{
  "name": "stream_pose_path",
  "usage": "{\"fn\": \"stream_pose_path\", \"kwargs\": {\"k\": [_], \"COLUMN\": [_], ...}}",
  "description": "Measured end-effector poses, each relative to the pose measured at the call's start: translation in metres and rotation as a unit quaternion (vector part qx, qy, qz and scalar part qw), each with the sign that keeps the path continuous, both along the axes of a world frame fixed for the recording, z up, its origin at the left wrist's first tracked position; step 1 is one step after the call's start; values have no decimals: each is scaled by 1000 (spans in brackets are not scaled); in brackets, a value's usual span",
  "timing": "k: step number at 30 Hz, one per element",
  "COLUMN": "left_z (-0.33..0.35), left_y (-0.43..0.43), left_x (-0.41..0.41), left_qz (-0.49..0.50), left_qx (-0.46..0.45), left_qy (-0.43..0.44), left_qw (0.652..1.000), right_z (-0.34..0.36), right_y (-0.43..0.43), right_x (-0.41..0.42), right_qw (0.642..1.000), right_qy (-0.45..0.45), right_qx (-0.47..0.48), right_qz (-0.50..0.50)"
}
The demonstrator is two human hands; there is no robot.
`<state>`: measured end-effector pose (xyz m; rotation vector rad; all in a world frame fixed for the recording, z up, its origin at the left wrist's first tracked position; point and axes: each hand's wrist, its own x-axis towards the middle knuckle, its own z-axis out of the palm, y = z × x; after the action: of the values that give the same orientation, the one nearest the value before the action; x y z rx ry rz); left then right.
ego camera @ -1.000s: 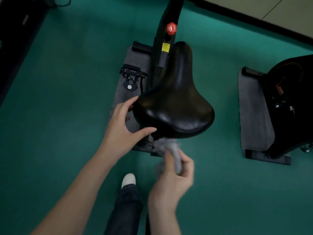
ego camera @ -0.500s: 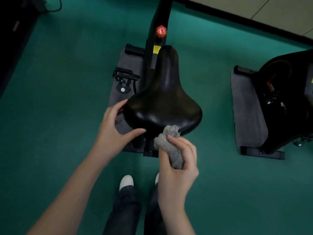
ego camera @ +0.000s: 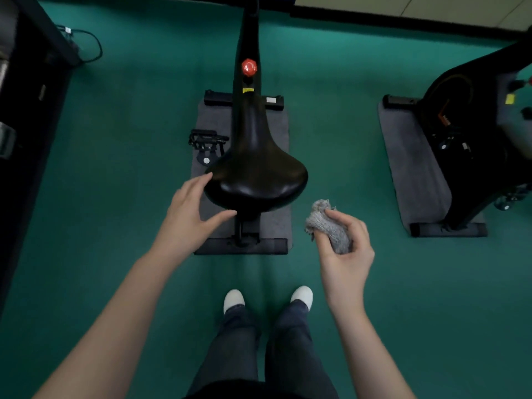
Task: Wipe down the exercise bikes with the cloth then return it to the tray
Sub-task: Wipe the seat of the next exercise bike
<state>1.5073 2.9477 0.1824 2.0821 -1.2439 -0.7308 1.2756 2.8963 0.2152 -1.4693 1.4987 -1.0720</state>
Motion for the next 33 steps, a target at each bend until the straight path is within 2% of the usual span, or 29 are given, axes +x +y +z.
{"fn": "stream_pose_path", "kwargs": {"k": [10, 19, 27, 33], "left_z": [51, 73, 90, 94], "left_y": [-13, -71, -119, -152], "left_x": [-87, -245, -398, -476], "left_qz": [-141, -278, -352, -399], "left_qx": [14, 37, 2, -11], "left_qy": [-118, -217, -213, -213], "left_qw": [983, 935, 911, 892], "right_z": [30, 49, 59, 63], "right_y": [-1, -22, -28, -32], "right_x": [-92, -238, -376, -459], "right_qw": [1000, 997, 989, 975], "right_qy": [-19, -40, -22, -29], "right_qx": [-5, -12, -19, -17], "right_qz": [6, -70, -148, -219]}}
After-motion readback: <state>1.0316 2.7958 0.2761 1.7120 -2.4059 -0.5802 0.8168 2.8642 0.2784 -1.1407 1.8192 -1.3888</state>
